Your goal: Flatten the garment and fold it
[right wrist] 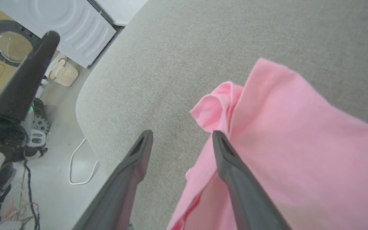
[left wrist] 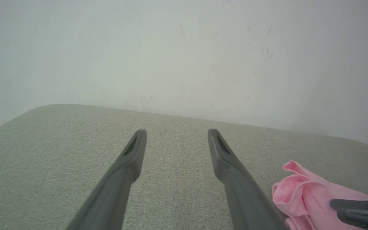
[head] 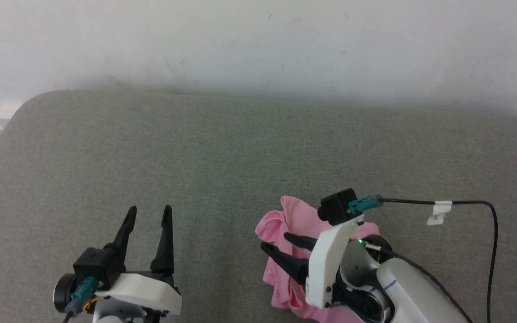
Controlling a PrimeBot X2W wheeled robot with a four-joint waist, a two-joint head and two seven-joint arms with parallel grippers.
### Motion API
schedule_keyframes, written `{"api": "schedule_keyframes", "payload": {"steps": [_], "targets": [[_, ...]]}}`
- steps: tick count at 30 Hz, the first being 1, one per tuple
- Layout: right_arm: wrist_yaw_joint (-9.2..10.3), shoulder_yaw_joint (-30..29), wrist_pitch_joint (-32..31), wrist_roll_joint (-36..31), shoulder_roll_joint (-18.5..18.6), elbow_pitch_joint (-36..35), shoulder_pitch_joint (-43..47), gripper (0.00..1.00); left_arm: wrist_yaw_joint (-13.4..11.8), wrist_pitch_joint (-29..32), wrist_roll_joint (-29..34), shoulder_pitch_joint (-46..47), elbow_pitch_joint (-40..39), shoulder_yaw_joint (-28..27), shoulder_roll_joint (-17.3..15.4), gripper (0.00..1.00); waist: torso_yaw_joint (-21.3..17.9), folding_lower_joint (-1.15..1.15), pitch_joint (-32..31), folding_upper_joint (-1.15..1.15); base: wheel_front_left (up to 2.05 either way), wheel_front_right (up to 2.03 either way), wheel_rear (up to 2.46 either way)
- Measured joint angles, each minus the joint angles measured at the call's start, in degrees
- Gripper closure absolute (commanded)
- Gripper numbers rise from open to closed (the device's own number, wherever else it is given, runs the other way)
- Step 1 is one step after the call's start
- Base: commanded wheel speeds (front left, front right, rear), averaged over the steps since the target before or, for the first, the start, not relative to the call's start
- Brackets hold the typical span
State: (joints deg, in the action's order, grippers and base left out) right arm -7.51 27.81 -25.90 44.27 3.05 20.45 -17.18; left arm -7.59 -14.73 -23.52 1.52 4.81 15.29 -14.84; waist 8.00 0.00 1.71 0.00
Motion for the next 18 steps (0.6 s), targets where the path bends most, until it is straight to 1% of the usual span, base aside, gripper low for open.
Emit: {"api": "schedule_keyframes", "payload": {"steps": [3, 5, 7, 8, 10, 13, 18], "targets": [[-0.01, 4.46, 3.05, -5.84, 2.3, -2.6, -2.01, 0.0, -0.01, 0.0, 0.01, -0.05, 0.07, -0.64, 0.19, 0.0, -0.81, 0.0, -0.04, 0.0, 0.0, 0.0, 0.0], [-0.01, 7.0, 5.44, -9.95, 4.98, -5.56, -2.59, 0.0, -0.01, 0.0, 0.01, -0.09, 0.22, -1.02, 0.25, 0.0, -1.46, 0.0, -0.18, 0.0, 0.0, 0.0, 0.0], [-0.01, 7.37, 8.82, -13.69, 7.6, -8.55, -2.51, 0.0, -0.01, 0.0, 0.01, -0.29, 0.29, -1.3, 0.44, 0.0, -2.09, 0.0, -0.49, 0.0, 0.0, 0.0, 0.0], [-0.01, 6.65, 10.88, -15.88, 8.65, -9.93, -2.36, 0.0, -0.01, 0.0, 0.0, -0.38, 0.3, -1.53, 0.63, 0.0, -2.4, 0.0, -0.68, 0.0, 0.0, 0.0, 0.0], [-0.01, 3.33, 14.9, -20.0, 10.05, -12.8, -1.18, 0.0, -0.02, 0.0, -0.01, -0.77, 0.25, -2.03, 0.88, 0.0, -3.05, 0.0, -1.08, 0.0, 0.0, 0.0, 0.0], [-0.01, -2.93, 18.98, -25.32, 10.39, -16.63, 2.96, 0.0, -0.02, 0.0, -0.03, -1.73, 0.19, -2.85, 1.21, 0.0, -4.07, -0.01, -1.64, 0.0, 0.0, 0.0, 0.0], [-0.01, -13.67, 21.59, -30.03, 8.69, -22.26, 11.3, 0.0, -0.03, 0.0, -0.04, -2.79, -0.18, -4.21, 1.81, 0.0, -5.7, -0.01, -2.2, 0.0, 0.0, 0.0, 0.0]]}}
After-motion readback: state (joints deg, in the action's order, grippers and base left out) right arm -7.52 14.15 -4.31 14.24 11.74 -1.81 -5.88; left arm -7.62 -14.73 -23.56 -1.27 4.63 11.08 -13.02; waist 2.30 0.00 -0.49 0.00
